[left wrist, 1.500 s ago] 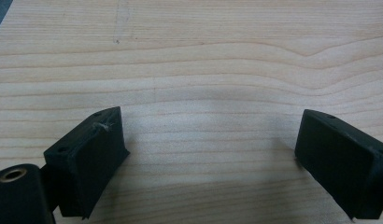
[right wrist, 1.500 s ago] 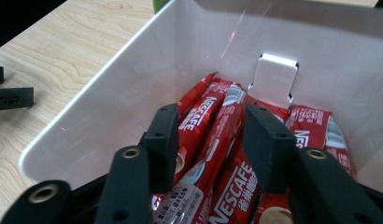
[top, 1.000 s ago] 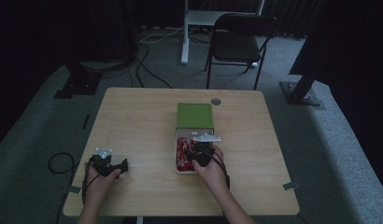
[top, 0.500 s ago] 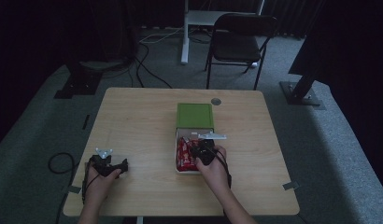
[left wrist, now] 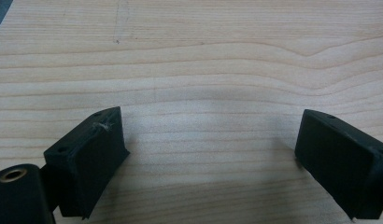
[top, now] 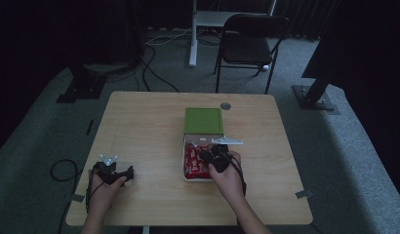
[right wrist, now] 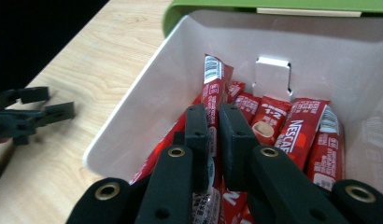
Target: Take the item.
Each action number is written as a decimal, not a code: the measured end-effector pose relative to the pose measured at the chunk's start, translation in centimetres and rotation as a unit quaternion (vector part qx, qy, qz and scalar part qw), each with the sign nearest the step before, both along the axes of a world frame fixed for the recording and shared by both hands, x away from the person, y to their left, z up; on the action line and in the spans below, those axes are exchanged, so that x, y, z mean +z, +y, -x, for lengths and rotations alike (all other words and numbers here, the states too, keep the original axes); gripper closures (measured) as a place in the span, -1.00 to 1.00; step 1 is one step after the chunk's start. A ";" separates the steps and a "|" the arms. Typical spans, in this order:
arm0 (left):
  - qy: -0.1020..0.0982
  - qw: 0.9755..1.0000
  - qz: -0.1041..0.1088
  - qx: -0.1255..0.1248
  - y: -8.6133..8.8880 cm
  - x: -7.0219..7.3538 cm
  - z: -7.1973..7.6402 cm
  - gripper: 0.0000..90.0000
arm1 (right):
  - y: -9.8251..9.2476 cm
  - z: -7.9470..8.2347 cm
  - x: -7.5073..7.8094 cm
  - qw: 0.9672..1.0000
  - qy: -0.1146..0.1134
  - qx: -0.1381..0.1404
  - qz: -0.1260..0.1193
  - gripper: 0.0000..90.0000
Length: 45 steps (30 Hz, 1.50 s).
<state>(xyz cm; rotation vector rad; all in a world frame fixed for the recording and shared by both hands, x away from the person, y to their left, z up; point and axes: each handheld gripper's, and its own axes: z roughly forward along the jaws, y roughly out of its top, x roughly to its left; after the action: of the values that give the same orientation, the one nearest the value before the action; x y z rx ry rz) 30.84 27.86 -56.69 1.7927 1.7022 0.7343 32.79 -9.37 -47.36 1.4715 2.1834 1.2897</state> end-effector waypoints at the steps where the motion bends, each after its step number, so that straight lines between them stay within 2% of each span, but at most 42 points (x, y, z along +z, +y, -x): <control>1: 0.000 1.000 0.000 0.000 0.0 0.0 0.0 -0.80 | -0.1 0.1 0.2 1.000 -0.001 0.001 -0.003 0.84; 20: 0.000 1.000 0.000 -0.001 0.0 0.0 0.0 -0.80 | -0.8 0.7 2.7 0.999 -0.023 0.011 -0.040 0.84; 28: 0.001 1.000 0.000 -0.001 0.0 0.0 0.0 -0.80 | -1.1 0.6 3.5 0.998 -0.034 0.013 -0.047 0.84; 36: 0.000 1.000 0.000 -0.001 0.0 0.0 0.0 -0.80 | -2.1 0.3 4.2 0.997 -0.048 -0.004 -0.058 0.84; 45: 0.000 1.000 0.000 0.000 0.0 0.0 0.0 -0.80 | -4.1 -0.4 4.8 0.996 -0.065 -0.035 -0.056 0.84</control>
<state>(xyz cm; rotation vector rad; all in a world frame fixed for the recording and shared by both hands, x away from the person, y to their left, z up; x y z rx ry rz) 30.84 27.87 -56.69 1.7941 1.7018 0.7336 33.22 -13.52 -42.53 1.4443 1.9906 1.4614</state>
